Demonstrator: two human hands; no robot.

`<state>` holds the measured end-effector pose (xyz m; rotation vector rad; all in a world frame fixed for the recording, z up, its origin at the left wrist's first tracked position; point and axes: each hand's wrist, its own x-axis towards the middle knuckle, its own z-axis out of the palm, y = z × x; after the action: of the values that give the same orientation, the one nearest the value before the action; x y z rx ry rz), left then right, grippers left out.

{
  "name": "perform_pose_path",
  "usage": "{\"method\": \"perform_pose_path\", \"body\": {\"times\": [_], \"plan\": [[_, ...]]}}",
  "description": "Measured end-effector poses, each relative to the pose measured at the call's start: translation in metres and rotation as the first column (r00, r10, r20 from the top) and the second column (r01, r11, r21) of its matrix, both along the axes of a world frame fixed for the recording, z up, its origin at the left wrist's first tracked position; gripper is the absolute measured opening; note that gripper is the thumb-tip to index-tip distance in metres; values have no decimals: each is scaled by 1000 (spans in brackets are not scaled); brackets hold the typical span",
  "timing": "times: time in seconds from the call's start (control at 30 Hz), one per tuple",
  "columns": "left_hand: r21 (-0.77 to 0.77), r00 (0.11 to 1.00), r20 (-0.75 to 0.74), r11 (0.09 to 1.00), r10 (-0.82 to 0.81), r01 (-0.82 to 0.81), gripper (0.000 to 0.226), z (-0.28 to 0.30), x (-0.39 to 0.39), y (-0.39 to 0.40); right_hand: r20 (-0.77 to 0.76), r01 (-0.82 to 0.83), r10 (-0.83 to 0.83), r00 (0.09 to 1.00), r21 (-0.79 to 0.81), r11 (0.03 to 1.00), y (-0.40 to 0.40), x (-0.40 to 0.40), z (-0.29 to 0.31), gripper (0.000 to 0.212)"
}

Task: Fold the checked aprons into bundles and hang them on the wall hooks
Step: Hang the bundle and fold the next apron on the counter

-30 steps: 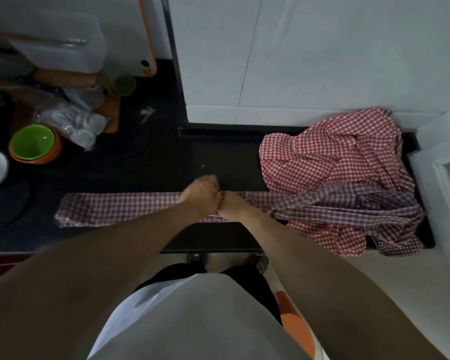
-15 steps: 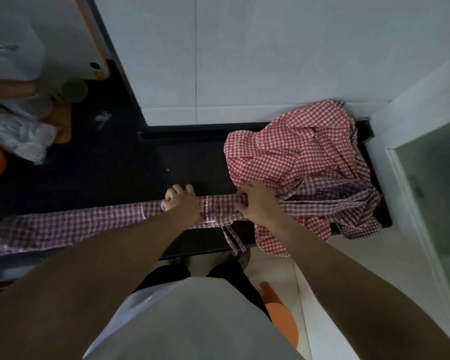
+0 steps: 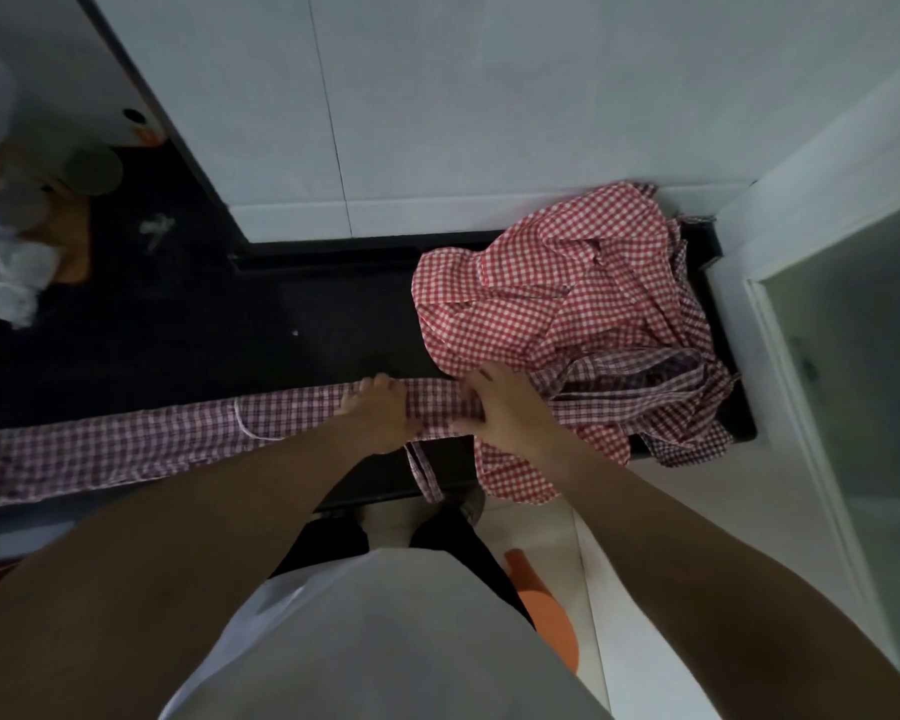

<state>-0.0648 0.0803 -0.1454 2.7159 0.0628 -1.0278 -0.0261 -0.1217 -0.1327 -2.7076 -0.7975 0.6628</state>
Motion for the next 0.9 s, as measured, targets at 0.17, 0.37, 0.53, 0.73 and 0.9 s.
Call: {"method": "perform_pose_path", "body": {"times": [0.17,0.37,0.53,0.73,0.9], "plan": [[33,996,-94,999,-5,8,73,-4,12,18,-29,-68,66,997,-52,996,-47,27,17,24],[81,989,-147,996,-27,39,74,-7,17,41,117,-56,66,991,-84,995,-85,51,34,29],[105,989,-146,994,-24,39,73,-7,17,42,141,-33,59,988,-182,983,-98,52,30,26],[153,984,-178,987,-29,57,74,-11,22,39,182,0,36,983,-194,981,-118,49,20,17],[202,977,-204,975,-54,96,76,-13,24,38,236,-53,67,969,-69,996,-128,57,32,38]]}}
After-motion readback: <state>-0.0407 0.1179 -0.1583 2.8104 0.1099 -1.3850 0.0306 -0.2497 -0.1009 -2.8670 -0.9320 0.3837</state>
